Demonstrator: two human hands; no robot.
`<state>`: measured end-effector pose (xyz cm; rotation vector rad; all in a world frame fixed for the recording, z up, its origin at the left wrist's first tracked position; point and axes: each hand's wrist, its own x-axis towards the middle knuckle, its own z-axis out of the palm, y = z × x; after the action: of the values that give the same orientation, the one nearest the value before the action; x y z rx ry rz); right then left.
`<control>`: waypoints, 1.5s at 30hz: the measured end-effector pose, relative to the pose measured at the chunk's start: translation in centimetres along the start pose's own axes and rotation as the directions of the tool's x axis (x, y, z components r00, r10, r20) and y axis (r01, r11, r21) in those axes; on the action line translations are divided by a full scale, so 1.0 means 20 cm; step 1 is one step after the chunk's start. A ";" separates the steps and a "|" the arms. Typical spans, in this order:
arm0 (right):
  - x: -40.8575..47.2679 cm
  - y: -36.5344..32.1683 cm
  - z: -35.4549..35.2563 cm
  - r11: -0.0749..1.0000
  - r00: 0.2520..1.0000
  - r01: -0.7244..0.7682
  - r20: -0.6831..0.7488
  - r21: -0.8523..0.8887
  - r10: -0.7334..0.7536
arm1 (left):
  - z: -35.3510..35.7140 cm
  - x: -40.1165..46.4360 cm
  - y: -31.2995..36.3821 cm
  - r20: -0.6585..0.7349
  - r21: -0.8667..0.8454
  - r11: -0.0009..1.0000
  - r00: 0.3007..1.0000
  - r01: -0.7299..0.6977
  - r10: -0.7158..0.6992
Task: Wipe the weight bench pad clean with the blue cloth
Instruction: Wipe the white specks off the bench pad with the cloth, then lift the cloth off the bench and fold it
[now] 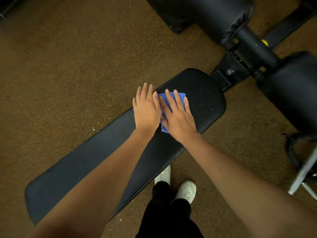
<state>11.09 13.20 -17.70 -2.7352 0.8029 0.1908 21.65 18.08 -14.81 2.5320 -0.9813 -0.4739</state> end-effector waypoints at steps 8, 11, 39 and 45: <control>-0.03 0.19 -0.04 0.954 0.946 -0.299 -0.119 0.036 0.301 | 0.06 0.00 0.01 0.159 0.155 0.980 0.982 -0.126 0.101; -0.03 0.17 -0.03 0.974 0.970 -0.226 -0.093 -0.006 0.225 | 0.07 -0.01 0.00 0.202 0.204 0.962 0.969 -0.181 0.139; -0.17 0.11 -0.02 0.741 0.772 -0.595 -0.035 0.311 0.635 | 0.11 -0.08 0.04 0.219 0.216 0.961 0.968 -0.172 0.124; -0.31 0.17 -0.10 0.564 0.615 -0.558 -0.153 0.610 0.774 | 0.15 -0.12 0.27 0.161 0.064 0.968 0.960 -0.243 0.231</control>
<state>4.25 13.03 -15.32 -1.8268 1.7439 -0.4189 15.59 15.38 -14.45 2.4336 -1.3690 -0.5714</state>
